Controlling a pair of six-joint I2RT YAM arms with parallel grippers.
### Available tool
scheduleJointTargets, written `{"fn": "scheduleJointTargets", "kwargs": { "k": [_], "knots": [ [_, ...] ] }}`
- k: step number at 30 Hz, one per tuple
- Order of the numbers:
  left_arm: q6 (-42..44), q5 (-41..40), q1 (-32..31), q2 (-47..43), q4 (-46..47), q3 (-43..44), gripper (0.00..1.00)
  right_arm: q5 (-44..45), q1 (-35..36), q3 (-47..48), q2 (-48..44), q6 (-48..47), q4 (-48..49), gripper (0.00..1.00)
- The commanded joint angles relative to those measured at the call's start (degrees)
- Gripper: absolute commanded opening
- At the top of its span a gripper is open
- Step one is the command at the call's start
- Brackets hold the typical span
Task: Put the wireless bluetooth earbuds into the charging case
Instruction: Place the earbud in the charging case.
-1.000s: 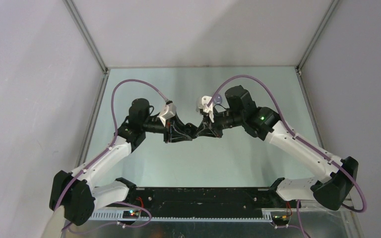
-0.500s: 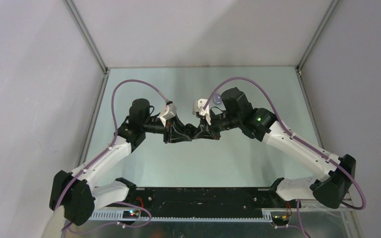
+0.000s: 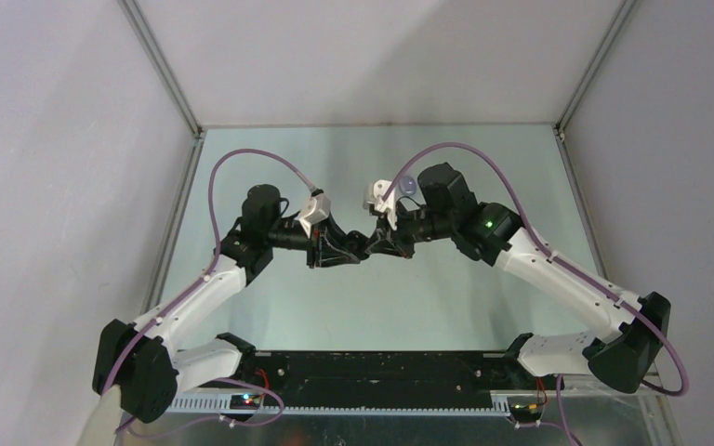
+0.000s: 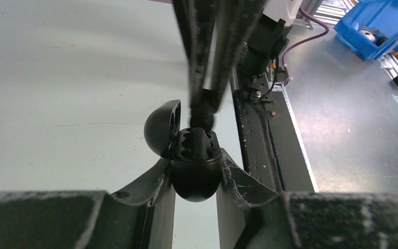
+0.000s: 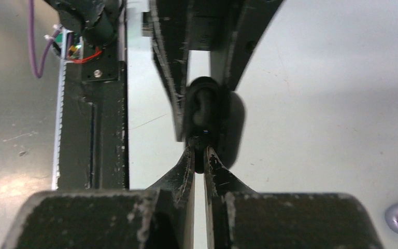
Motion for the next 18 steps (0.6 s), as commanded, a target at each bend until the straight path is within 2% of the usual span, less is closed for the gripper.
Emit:
{"fn": "scheduleJointTargets", "kwargs": {
  "k": [1,10,18],
  "knots": [
    [1.06,2.24,-0.43,-1.10,2.38,0.60,0.00,2.90,-1.30,0.53,-1.36,0.74,3.14,0.09],
    [1.13,2.38,-0.44,-1.32,2.37,0.57,0.00,1.96,-0.33,-0.02,0.31,0.64,3.61,0.09],
    [1.19,2.34,-0.43,-1.26,2.21,0.63,0.00,-3.83,-0.12,-0.02,0.34,-1.26,1.59,0.10]
  ]
}}
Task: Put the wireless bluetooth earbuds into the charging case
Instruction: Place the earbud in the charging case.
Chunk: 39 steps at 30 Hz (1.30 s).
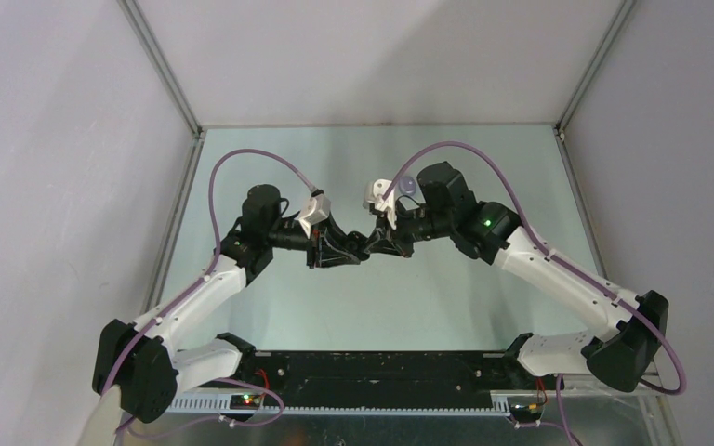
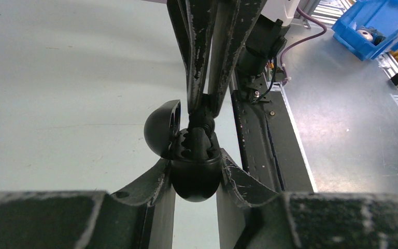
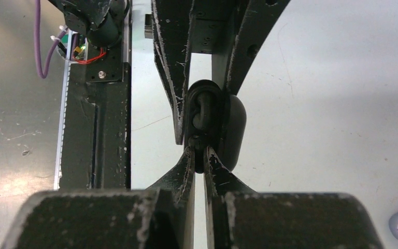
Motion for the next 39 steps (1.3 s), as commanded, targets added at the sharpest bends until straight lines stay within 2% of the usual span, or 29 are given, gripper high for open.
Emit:
{"fn": "scheduleJointTargets", "kwargs": {
  "k": [1,20,30,35,39],
  "knots": [
    [1.22,1.48,-0.26,-1.27,1.95,0.63,0.00,-3.29,0.34,0.12,0.01,-1.27,0.44,0.10],
    [1.38,1.57,-0.26,-1.80,1.62,0.77,0.00,-3.92,3.53,0.52,3.82,-2.40,-0.86,0.10],
    [1.39,1.58,-0.30,-1.96,1.32,0.98,0.00,-0.64,4.86,1.06,4.47,-3.06,-1.26,0.10],
    [1.32,1.50,-0.26,-2.04,1.34,0.98,0.00,5.71,4.36,1.05,4.83,3.18,3.17,0.08],
    [1.40,1.41,-0.19,-2.32,1.29,1.02,0.00,2.92,2.91,1.04,4.38,6.49,4.30,0.08]
  ]
}}
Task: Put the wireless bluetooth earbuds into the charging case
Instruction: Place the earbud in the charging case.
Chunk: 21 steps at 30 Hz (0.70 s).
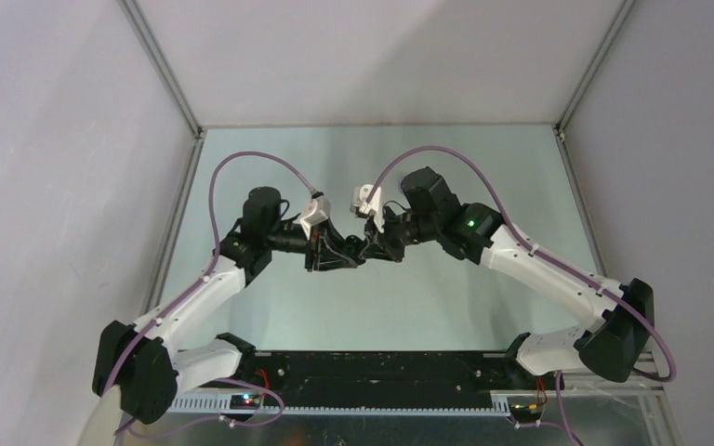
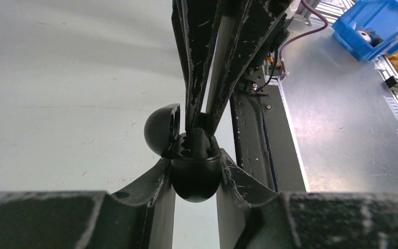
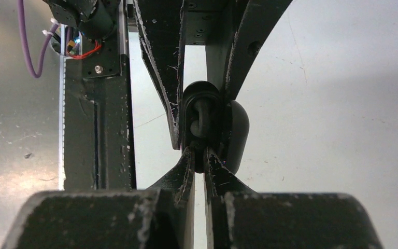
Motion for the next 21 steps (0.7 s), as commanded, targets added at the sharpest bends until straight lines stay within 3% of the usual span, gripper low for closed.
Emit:
{"fn": "scheduleJointTargets", "kwargs": {
  "k": [1,13,21],
  "knots": [
    [0.83,1.92,-0.70,-1.91,5.67,1.66,0.00,-2.70,-0.66,1.03,0.68,5.52,4.50,0.09],
    [0.83,1.88,-0.68,-1.24,5.95,1.49,0.00,-8.65,-4.33,0.96,-1.11,7.07,4.36,0.11],
    [0.83,1.82,-0.70,-1.69,5.77,1.59,0.00,-11.39,-3.66,0.85,-0.88,4.60,3.20,0.31]
  ]
}}
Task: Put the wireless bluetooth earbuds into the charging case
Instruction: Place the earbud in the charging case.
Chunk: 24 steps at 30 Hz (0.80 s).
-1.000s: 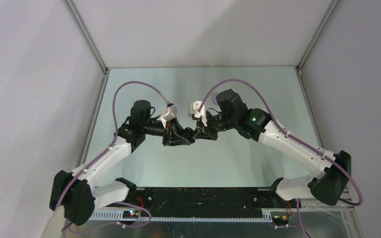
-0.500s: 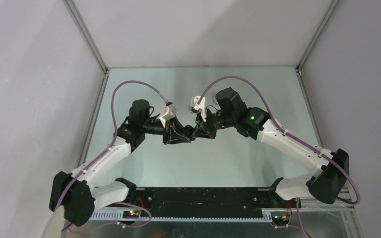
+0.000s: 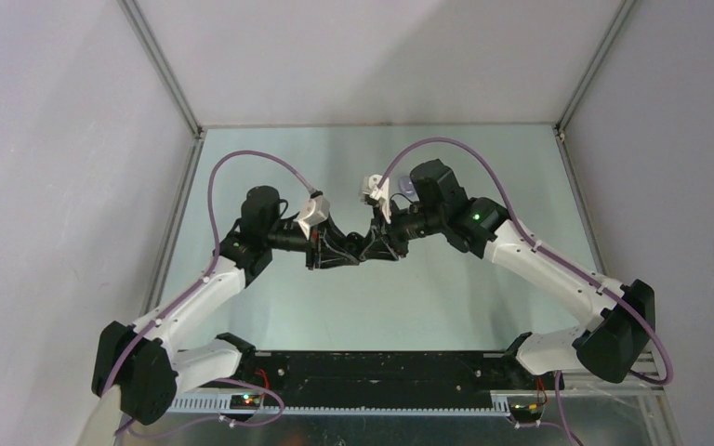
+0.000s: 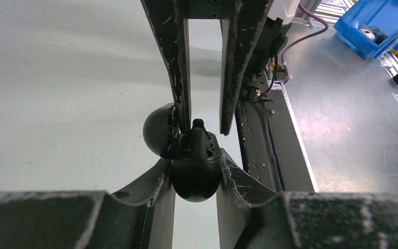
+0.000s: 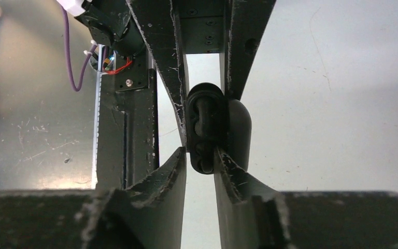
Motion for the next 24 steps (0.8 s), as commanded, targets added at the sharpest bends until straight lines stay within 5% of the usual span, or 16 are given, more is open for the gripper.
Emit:
{"fn": "scheduleJointTargets", "kwargs": {
  "k": [1,12,24],
  "knots": [
    [0.86,1.49,-0.48,-1.52,1.82,1.55,0.00,-2.32,0.87,0.83,-0.92,-1.44,1.64,0.35],
    [1.11,1.56,-0.43,-1.39,1.72,1.46,0.00,-0.52,0.00,0.81,-2.87,-2.32,1.39,0.42],
    [1.27,1.69,-0.43,-1.26,1.67,1.53,0.00,-6.32,-7.38,-1.08,-7.32,0.24,3.76,0.34]
  ]
}}
